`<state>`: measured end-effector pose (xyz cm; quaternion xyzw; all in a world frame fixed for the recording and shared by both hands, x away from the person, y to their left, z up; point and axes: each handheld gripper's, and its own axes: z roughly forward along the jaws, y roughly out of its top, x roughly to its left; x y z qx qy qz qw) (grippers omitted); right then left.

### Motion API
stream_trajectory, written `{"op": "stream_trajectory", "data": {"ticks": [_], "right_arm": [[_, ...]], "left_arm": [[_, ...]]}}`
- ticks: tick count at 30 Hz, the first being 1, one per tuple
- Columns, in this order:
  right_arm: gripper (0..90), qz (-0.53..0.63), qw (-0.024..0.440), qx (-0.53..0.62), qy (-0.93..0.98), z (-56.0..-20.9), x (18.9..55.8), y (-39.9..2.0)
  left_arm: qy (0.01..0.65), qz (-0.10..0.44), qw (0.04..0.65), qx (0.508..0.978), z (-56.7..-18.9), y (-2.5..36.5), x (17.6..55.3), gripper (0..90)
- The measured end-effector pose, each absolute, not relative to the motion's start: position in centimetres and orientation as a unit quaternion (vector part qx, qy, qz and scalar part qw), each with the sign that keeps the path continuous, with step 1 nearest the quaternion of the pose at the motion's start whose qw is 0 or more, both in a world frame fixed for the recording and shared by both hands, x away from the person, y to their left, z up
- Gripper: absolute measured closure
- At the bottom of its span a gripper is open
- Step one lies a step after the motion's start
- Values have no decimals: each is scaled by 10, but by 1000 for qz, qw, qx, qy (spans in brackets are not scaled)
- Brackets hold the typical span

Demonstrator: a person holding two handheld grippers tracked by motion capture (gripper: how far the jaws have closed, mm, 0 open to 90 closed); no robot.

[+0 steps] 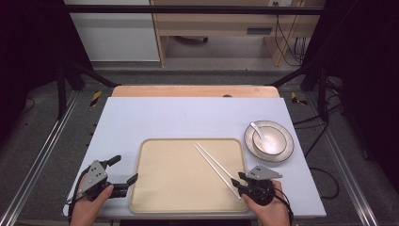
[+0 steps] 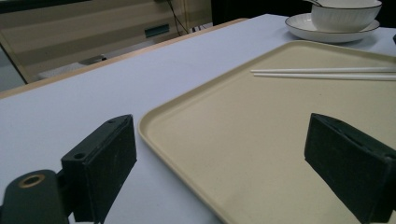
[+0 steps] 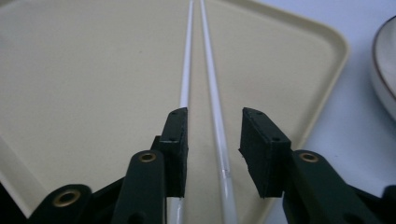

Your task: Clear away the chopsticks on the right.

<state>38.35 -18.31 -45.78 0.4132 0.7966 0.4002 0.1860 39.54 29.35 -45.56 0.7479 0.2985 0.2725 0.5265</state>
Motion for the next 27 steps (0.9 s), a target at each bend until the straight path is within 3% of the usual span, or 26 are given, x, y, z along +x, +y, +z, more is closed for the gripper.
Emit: {"op": "stream_trajectory", "data": {"ticks": [2,10,14,21,27], "right_arm": [[556,411,194,417,787,-456,383,-188],[198,435,240,418,761,-447,383,-199],[89,435,252,405,764,-446,385,-204],[100,447,289,395,749,-441,381,-219],[100,457,322,400,726,-439,380,-233]], "left_arm": [[293,264,528,752,-450,288,395,88],[278,220,519,778,-442,252,398,107],[271,213,507,791,-442,234,405,141],[255,200,481,815,-444,201,420,205],[243,188,468,828,-443,175,432,321]]}}
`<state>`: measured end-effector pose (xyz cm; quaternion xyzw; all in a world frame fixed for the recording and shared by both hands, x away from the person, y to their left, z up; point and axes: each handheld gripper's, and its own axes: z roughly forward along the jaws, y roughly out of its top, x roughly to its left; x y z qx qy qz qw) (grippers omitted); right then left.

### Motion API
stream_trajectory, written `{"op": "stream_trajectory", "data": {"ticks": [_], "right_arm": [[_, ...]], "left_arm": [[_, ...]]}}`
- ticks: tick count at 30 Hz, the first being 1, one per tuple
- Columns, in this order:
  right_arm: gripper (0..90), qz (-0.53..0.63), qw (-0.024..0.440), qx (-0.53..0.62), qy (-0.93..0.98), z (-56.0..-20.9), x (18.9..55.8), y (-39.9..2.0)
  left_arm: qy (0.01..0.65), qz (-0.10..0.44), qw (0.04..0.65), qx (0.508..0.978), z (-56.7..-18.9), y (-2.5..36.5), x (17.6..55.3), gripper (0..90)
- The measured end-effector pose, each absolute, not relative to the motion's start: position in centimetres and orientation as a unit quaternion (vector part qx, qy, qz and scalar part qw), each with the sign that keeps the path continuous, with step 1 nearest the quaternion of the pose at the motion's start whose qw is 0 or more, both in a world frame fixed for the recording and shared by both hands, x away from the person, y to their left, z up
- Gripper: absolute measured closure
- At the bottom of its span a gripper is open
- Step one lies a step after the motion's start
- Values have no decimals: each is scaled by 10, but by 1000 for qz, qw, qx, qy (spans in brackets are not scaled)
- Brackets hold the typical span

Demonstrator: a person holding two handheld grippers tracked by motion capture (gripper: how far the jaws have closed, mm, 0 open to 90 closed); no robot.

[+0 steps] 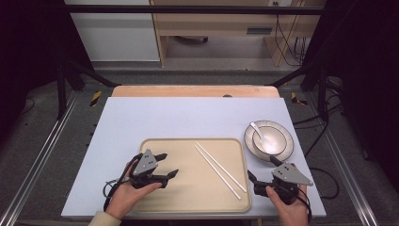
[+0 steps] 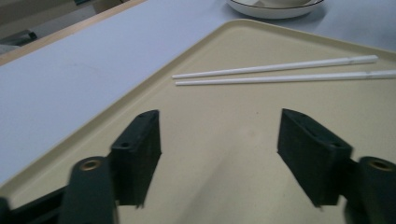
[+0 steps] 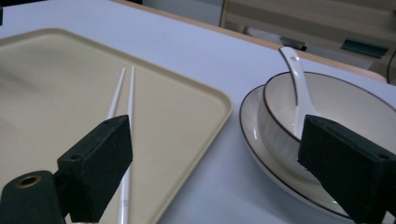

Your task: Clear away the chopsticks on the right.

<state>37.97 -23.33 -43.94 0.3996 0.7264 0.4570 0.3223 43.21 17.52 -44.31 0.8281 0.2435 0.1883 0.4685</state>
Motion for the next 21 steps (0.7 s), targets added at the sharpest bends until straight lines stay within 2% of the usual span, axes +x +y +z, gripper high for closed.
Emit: {"op": "stream_trajectory", "data": {"ticks": [1,4,7,8,10,15,21], "right_arm": [[99,458,329,400,722,-439,379,-237],[93,462,338,400,716,-439,378,-242],[77,462,349,399,711,-439,377,-246],[70,461,350,400,711,-440,377,-248],[67,461,352,403,708,-440,378,-249],[67,460,352,405,707,-442,379,-250],[71,459,356,407,705,-443,381,-249]], "left_arm": [[243,186,467,830,-443,172,433,367],[244,174,460,836,-446,160,440,425],[246,159,444,847,-451,146,447,530],[243,152,438,852,-452,142,449,600],[240,149,427,859,-455,134,453,683],[238,135,412,869,-461,115,459,837],[245,129,393,877,-468,94,466,894]]}}
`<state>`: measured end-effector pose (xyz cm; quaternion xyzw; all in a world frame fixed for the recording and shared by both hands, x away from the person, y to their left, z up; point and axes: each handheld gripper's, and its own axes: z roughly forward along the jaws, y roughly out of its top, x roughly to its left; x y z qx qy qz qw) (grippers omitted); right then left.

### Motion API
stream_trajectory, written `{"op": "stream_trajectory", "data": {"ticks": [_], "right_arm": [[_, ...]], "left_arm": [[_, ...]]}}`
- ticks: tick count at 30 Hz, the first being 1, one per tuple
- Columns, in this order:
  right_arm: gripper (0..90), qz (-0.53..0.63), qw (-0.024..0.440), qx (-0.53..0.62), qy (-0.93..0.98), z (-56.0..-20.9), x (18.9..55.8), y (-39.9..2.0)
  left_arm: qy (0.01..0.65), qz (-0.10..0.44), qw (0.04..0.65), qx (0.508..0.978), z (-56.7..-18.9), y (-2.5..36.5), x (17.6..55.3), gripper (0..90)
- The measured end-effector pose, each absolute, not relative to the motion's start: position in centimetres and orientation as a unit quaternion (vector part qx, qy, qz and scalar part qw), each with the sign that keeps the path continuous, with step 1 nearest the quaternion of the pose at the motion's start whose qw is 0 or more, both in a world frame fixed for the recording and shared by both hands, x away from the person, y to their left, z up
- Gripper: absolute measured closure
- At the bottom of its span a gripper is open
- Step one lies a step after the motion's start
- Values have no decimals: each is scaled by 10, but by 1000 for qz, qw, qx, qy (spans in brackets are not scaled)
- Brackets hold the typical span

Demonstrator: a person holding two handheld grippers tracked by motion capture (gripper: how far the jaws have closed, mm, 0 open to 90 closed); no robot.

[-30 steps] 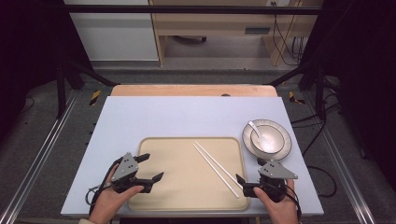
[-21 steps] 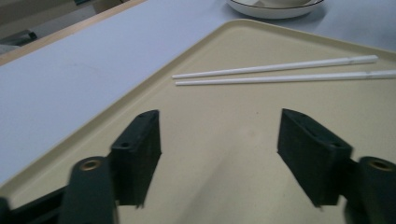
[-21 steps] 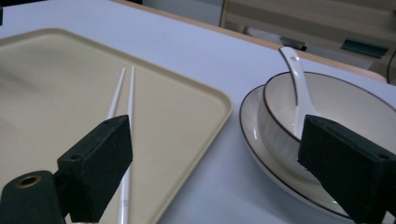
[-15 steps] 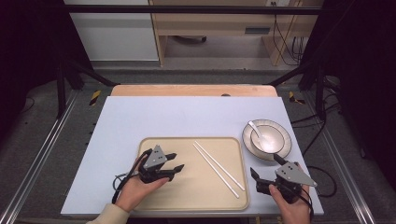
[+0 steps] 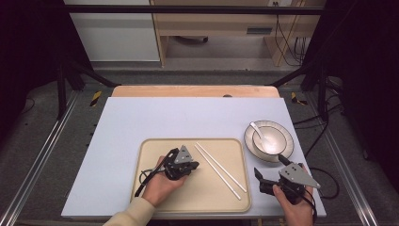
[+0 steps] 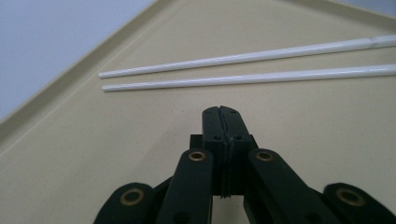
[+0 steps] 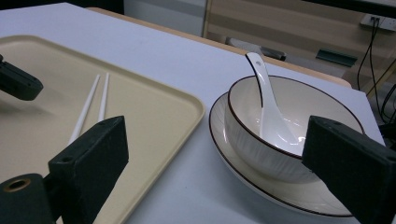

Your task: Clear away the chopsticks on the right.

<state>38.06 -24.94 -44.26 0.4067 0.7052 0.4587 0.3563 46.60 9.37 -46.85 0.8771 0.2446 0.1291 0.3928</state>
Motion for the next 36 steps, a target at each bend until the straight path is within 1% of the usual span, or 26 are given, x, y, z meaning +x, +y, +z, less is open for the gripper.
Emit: {"op": "stream_trajectory", "data": {"ticks": [7,10,15,21,25,33,36], "right_arm": [[73,459,353,412,703,-445,385,-251],[75,461,353,412,702,-445,386,-250],[78,459,354,411,703,-446,388,-249],[88,454,353,415,704,-448,391,-249],[88,455,345,412,710,-450,394,-246],[91,450,345,411,714,-450,395,-243],[92,446,346,413,715,-451,395,-243]], "left_arm": [[257,123,382,879,-474,80,478,895],[252,131,365,887,-475,74,479,896],[271,133,375,877,-477,68,491,896],[274,135,388,870,-479,60,504,895],[261,133,390,873,-480,50,509,895],[245,121,398,876,-480,36,512,896],[230,117,396,881,-480,31,511,896]]}}
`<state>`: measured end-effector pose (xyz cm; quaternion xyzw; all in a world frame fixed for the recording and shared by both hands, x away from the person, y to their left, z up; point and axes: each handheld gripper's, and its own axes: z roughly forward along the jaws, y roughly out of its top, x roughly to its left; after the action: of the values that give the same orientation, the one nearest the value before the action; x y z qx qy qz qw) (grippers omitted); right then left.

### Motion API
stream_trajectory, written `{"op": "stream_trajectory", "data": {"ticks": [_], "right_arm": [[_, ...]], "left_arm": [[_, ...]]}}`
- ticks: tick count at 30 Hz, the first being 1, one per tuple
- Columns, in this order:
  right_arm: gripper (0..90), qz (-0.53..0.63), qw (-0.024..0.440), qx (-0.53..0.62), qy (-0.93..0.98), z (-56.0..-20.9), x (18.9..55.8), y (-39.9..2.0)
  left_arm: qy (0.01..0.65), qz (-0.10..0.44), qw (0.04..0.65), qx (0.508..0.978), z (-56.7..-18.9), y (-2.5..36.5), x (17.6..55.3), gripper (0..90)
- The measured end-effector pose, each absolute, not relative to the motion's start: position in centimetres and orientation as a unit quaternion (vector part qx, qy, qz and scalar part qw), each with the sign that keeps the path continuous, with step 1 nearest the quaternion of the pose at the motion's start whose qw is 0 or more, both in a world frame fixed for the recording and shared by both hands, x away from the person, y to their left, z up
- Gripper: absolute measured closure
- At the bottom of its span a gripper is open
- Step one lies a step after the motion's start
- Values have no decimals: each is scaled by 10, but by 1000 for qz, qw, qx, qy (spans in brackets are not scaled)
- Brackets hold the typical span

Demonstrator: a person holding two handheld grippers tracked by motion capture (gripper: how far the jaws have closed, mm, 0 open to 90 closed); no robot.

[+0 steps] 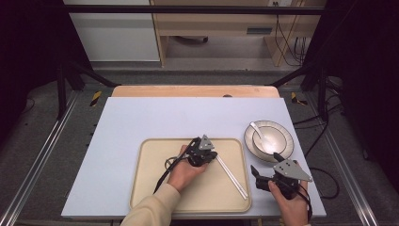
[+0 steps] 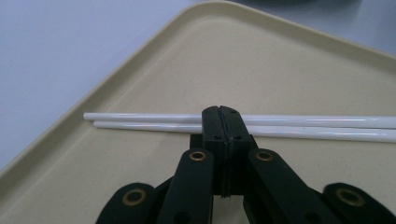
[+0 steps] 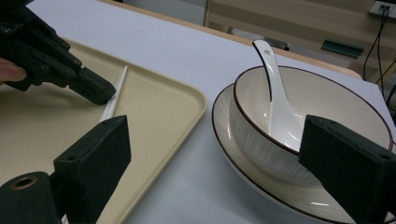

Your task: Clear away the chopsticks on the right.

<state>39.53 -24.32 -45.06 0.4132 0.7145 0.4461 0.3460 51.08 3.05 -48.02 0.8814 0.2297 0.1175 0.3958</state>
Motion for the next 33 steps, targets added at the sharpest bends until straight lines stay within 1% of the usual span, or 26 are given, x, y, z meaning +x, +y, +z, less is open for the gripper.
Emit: {"op": "stream_trajectory", "data": {"ticks": [12,14,22,33], "right_arm": [[96,439,355,427,706,-451,395,-247],[97,436,356,430,706,-451,396,-248],[97,435,361,438,699,-451,395,-250],[96,433,358,438,702,-452,396,-250]], "left_arm": [[186,96,407,889,-481,0,494,896],[170,94,400,895,-480,-4,492,896],[142,81,401,901,-480,-18,481,896],[126,72,402,904,-480,-28,472,896]]}}
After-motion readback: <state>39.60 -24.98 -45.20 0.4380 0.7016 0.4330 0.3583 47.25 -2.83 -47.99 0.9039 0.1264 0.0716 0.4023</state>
